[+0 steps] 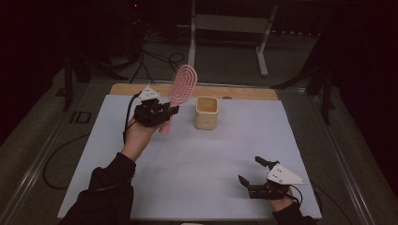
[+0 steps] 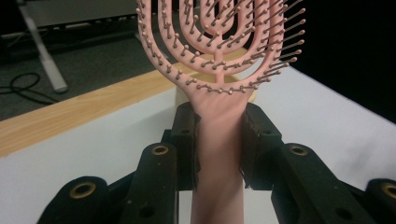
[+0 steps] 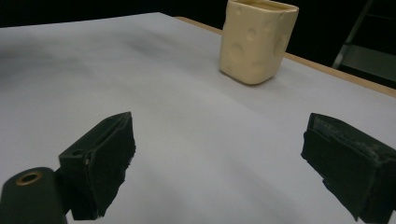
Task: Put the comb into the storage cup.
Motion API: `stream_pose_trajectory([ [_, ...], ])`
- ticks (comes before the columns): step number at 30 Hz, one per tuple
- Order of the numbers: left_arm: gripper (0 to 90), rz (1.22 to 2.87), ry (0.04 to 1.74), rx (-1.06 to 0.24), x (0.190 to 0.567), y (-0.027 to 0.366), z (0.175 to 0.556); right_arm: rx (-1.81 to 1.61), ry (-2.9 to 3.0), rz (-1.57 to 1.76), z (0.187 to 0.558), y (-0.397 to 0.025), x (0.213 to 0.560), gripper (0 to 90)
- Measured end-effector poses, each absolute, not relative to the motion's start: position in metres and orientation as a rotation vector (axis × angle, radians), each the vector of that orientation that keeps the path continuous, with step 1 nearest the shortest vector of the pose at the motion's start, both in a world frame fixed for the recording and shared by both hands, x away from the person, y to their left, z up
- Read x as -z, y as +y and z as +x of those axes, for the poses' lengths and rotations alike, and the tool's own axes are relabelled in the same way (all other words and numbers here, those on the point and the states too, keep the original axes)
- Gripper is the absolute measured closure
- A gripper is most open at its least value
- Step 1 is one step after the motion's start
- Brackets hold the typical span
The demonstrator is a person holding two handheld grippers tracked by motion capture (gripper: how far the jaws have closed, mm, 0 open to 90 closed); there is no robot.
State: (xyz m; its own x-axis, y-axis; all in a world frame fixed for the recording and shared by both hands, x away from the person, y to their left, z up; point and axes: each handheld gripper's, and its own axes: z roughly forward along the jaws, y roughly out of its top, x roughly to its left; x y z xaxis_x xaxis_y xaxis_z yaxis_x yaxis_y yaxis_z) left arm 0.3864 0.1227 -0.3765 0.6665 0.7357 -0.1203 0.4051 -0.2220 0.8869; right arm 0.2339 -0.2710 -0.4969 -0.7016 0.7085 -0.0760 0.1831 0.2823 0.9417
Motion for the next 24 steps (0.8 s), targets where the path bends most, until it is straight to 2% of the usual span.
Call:
stream_pose_trajectory([
  [11, 70.1, 1.823, 0.847, -0.415, 0.368, 0.099, 0.403, -1.427, 2.065, 0.794, 0.234, -0.271, 0.496, 9.3],
  [24, 70.1, 1.781, 0.760, -0.369, 0.365, 0.076, 0.425, -1.434, 2.058, 0.798, 0.233, -0.273, 0.496, 9.3],
])
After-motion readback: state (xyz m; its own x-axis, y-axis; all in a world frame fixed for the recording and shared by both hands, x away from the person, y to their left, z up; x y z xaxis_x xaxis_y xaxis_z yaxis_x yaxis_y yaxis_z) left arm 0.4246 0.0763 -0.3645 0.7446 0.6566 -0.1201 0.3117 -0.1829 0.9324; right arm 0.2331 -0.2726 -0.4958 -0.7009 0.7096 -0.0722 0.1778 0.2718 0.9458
